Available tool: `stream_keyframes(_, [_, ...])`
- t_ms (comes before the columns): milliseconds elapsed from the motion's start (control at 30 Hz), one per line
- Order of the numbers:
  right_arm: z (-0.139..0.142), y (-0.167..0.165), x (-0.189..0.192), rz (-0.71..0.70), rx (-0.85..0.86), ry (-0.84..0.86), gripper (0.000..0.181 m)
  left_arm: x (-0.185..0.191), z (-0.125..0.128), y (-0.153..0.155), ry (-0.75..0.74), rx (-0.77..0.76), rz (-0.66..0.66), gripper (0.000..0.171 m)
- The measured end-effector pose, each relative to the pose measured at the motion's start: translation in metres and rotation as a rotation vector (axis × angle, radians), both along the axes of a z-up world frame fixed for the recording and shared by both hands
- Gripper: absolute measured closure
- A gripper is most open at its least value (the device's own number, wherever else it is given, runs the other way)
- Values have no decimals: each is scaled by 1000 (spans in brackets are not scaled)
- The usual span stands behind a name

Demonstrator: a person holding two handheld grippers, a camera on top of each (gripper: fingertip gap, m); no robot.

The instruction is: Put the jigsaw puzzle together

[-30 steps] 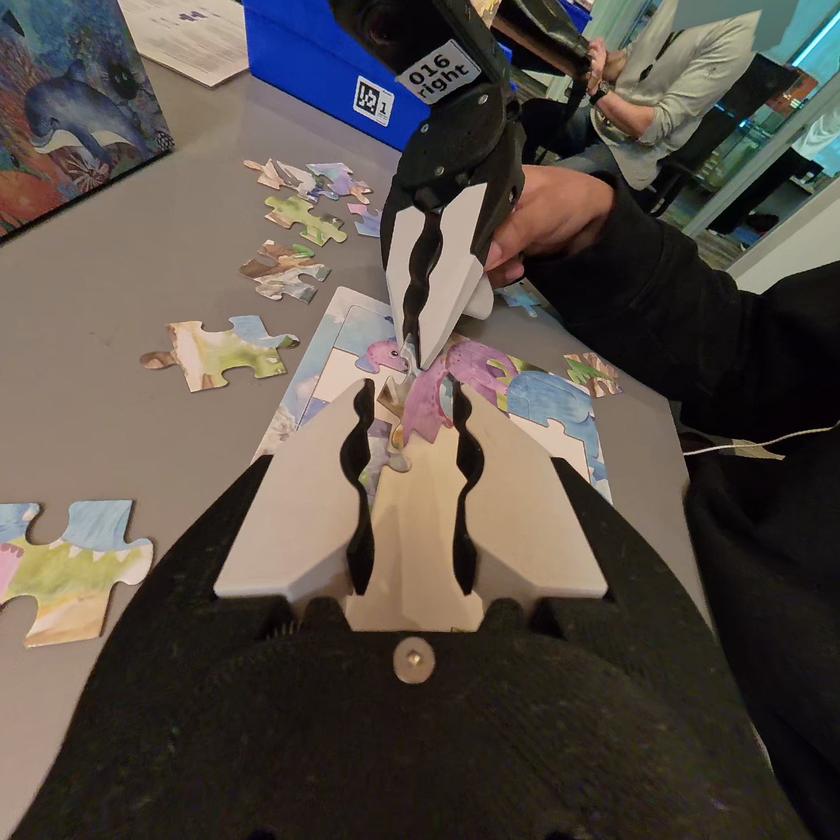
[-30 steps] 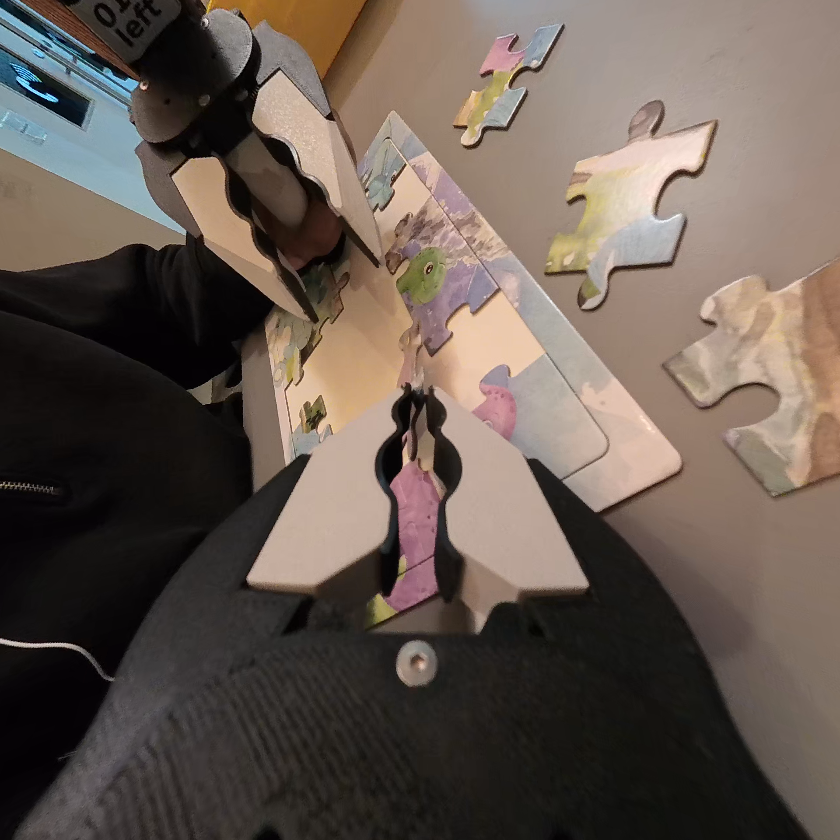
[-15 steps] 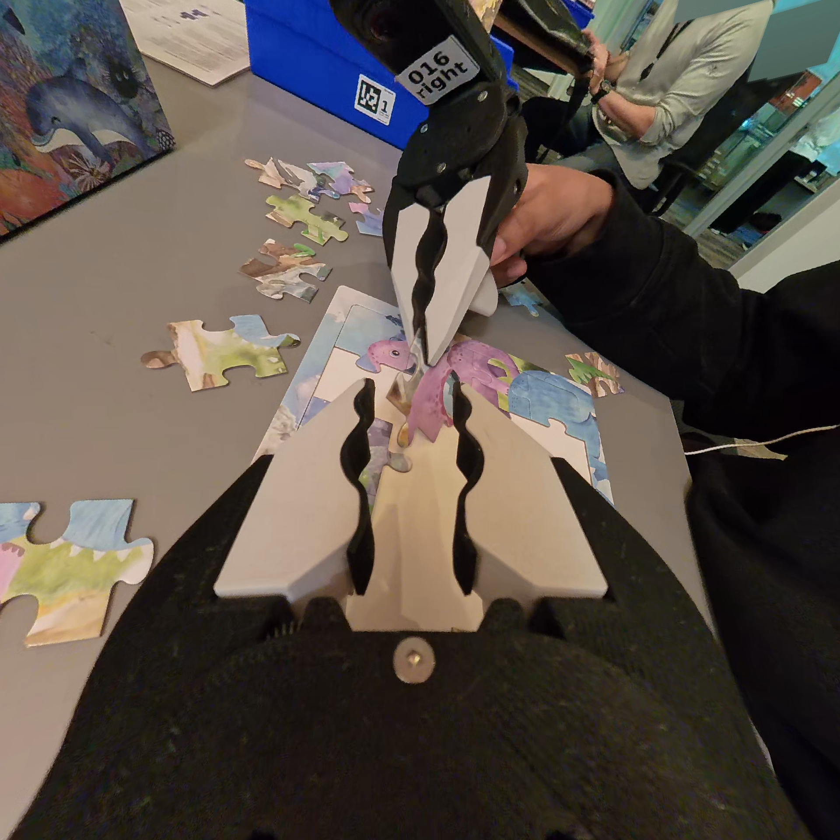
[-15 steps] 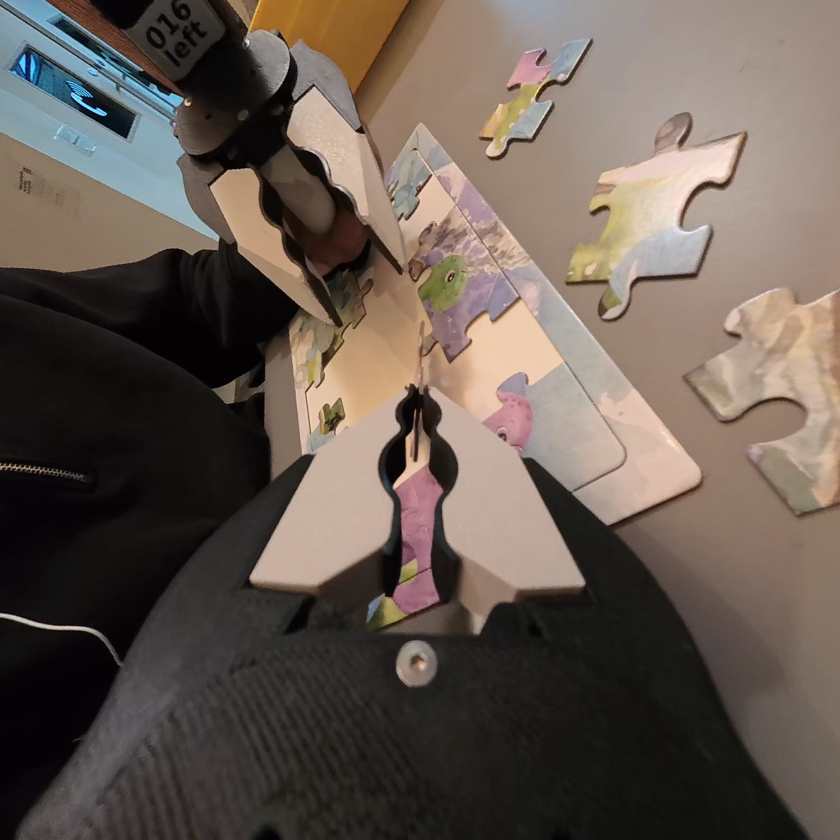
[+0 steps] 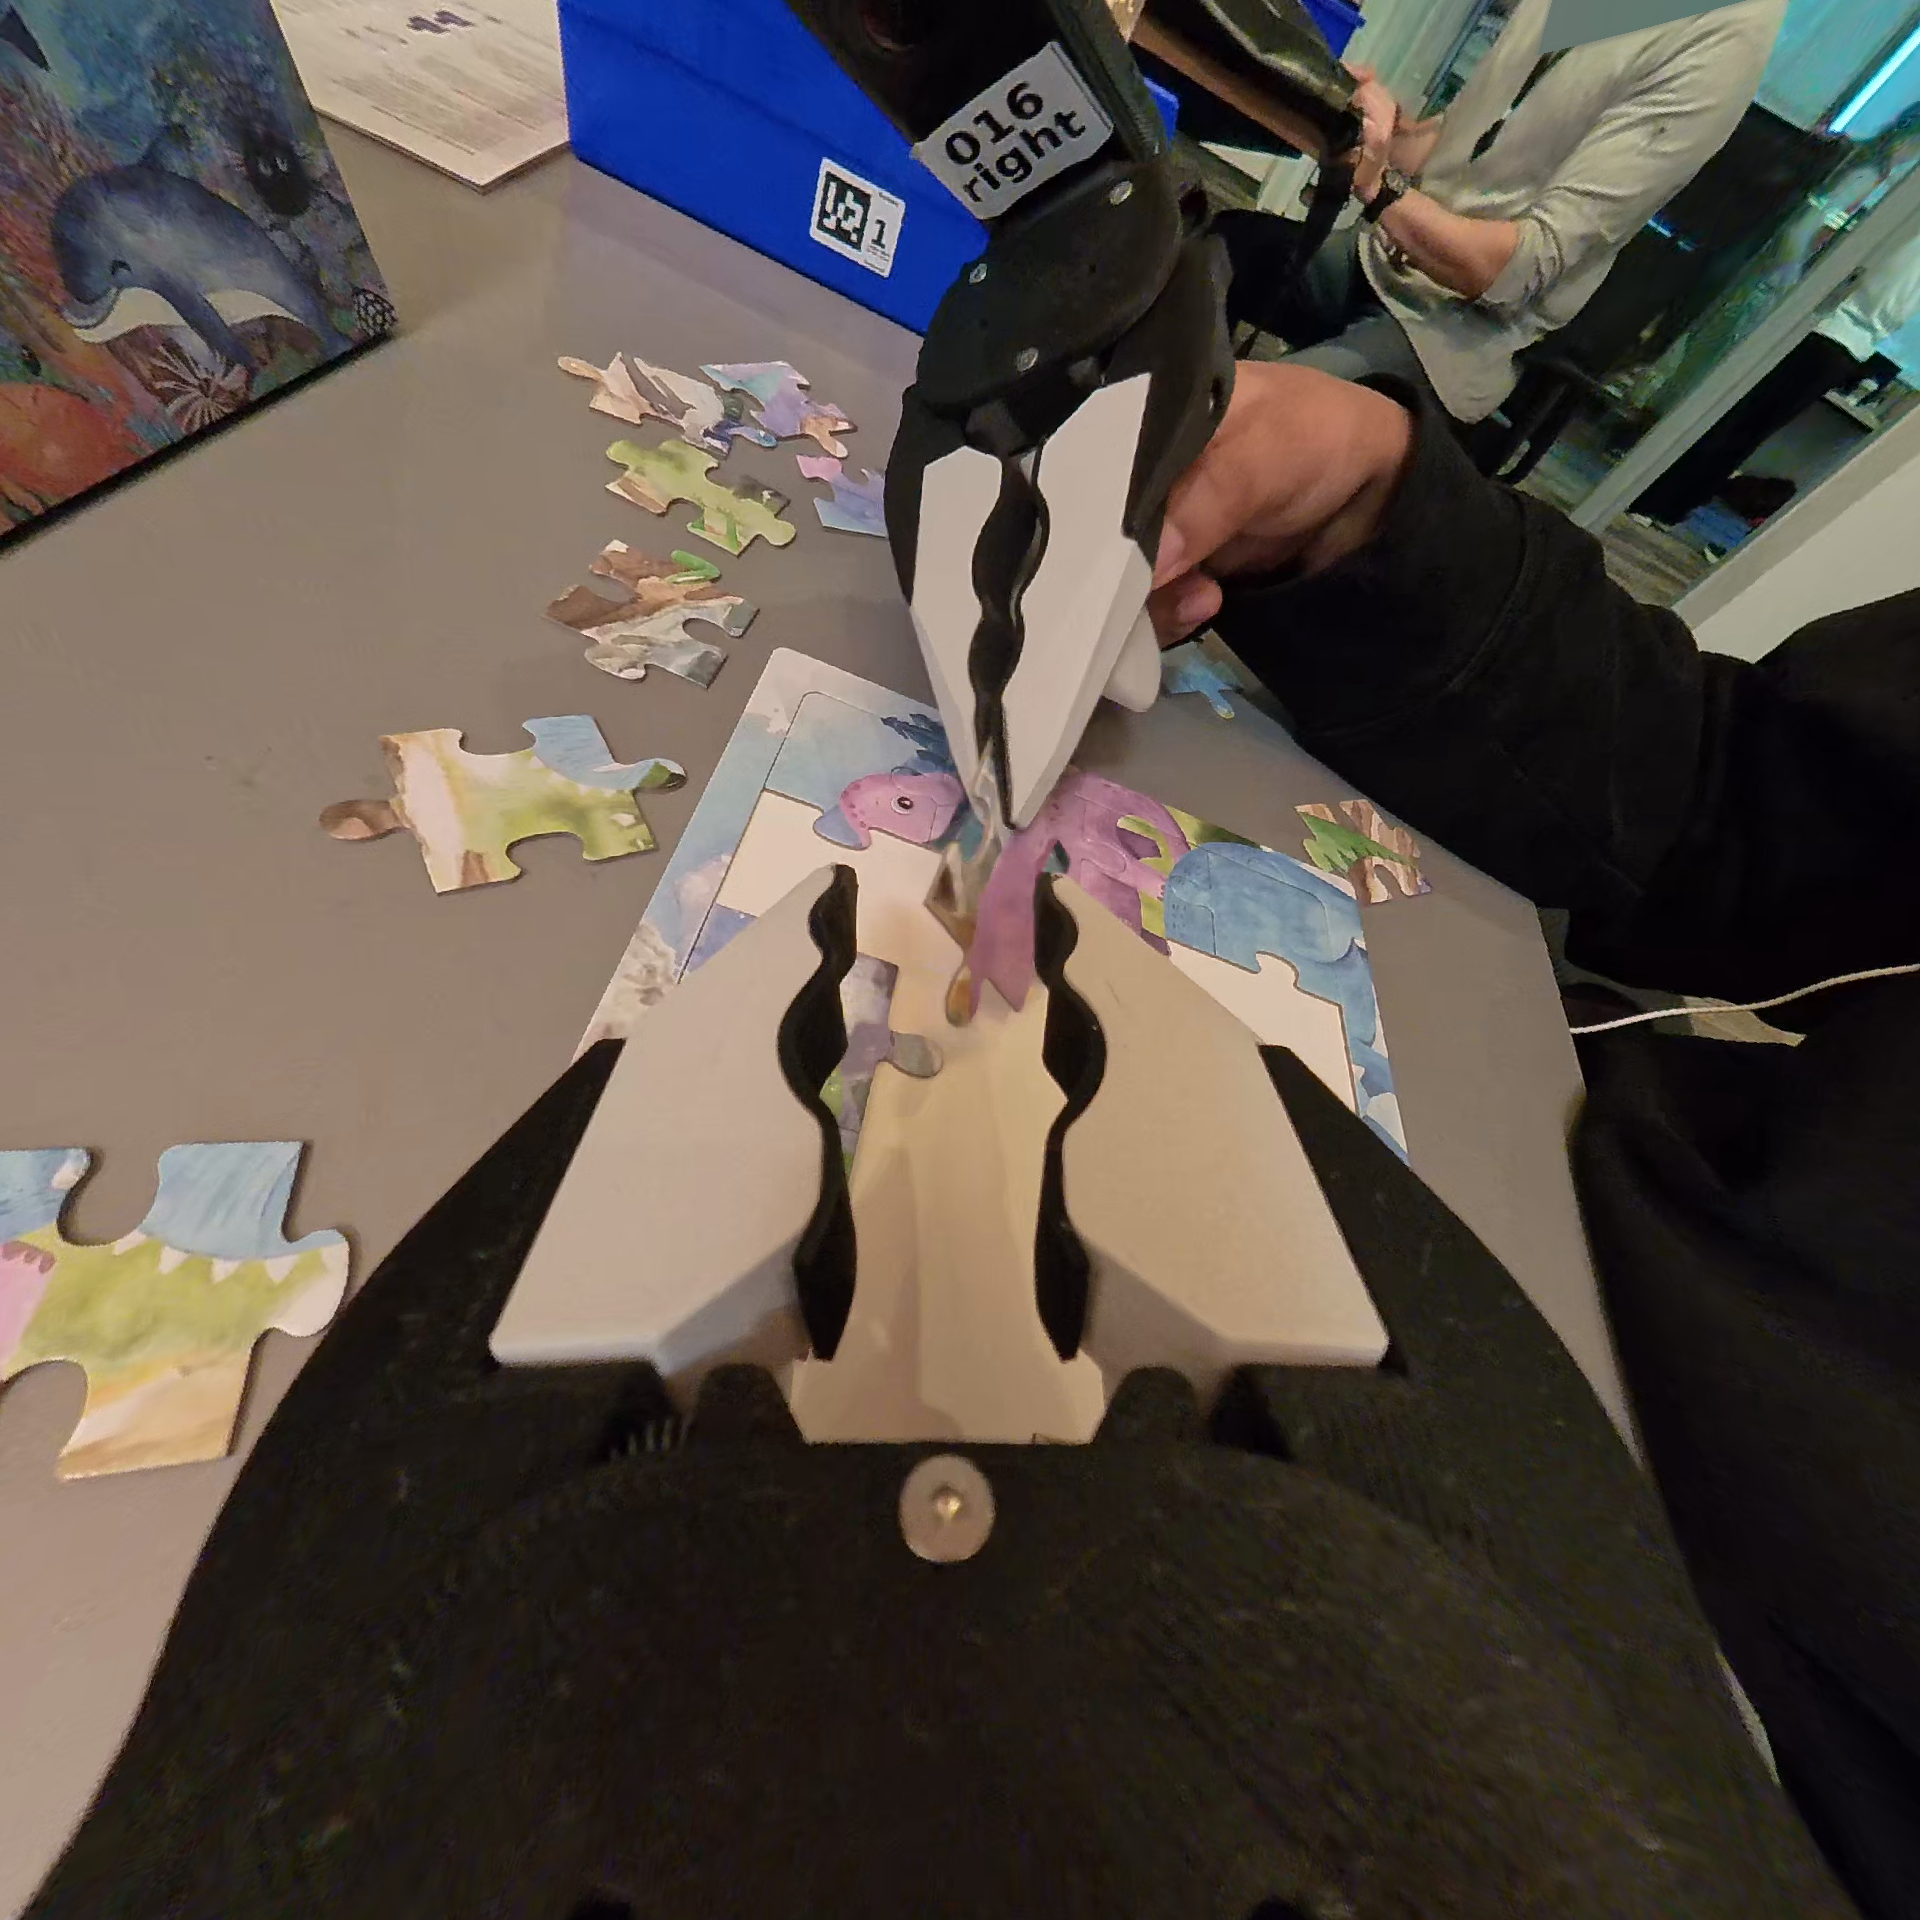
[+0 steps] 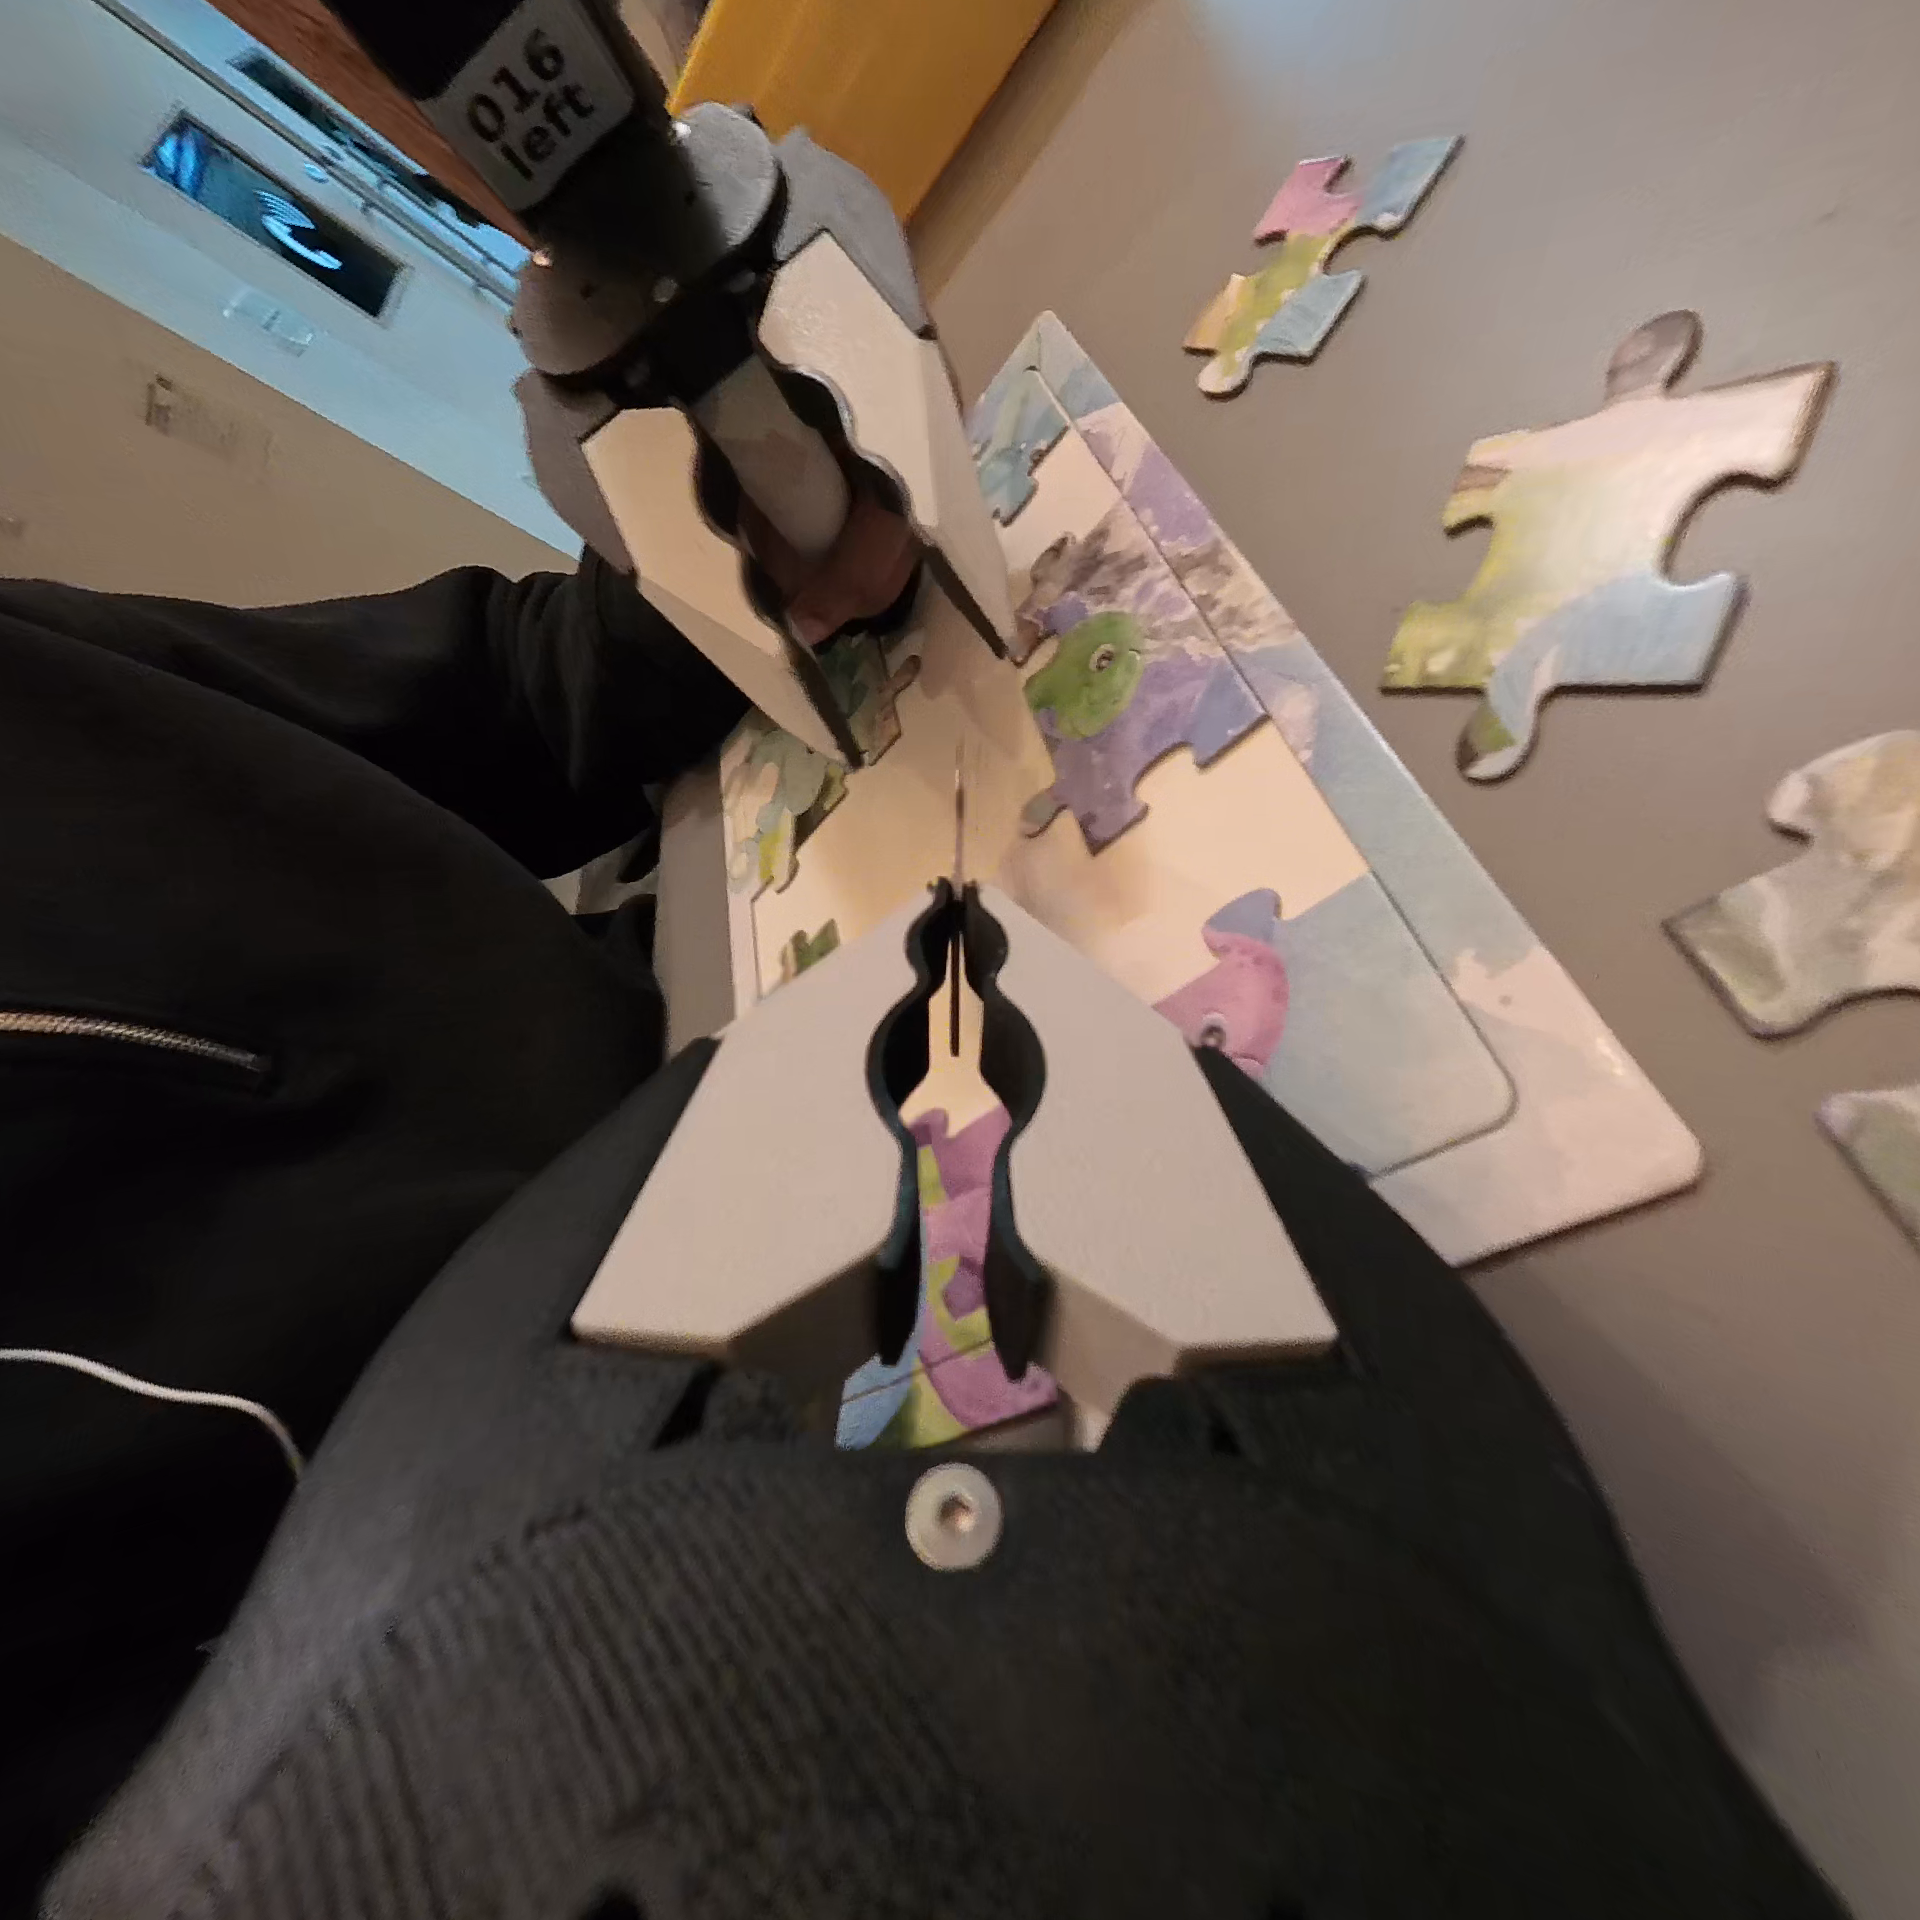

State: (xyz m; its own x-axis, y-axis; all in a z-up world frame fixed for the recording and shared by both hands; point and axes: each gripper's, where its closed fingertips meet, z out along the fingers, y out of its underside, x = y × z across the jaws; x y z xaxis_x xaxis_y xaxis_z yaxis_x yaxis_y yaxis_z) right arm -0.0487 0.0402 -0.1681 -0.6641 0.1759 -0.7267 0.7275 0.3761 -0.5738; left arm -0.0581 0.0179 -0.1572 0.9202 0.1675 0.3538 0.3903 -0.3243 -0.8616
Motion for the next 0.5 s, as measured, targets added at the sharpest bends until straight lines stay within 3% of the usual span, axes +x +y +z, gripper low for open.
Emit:
stream_keyframes(200, [16,-7,7,34,-68,13,181,15,1,2,1,4,-94,167])
stream_keyframes(500, [21,-7,4,10,-91,20,181,32,-10,6,47,-81,-185,168])
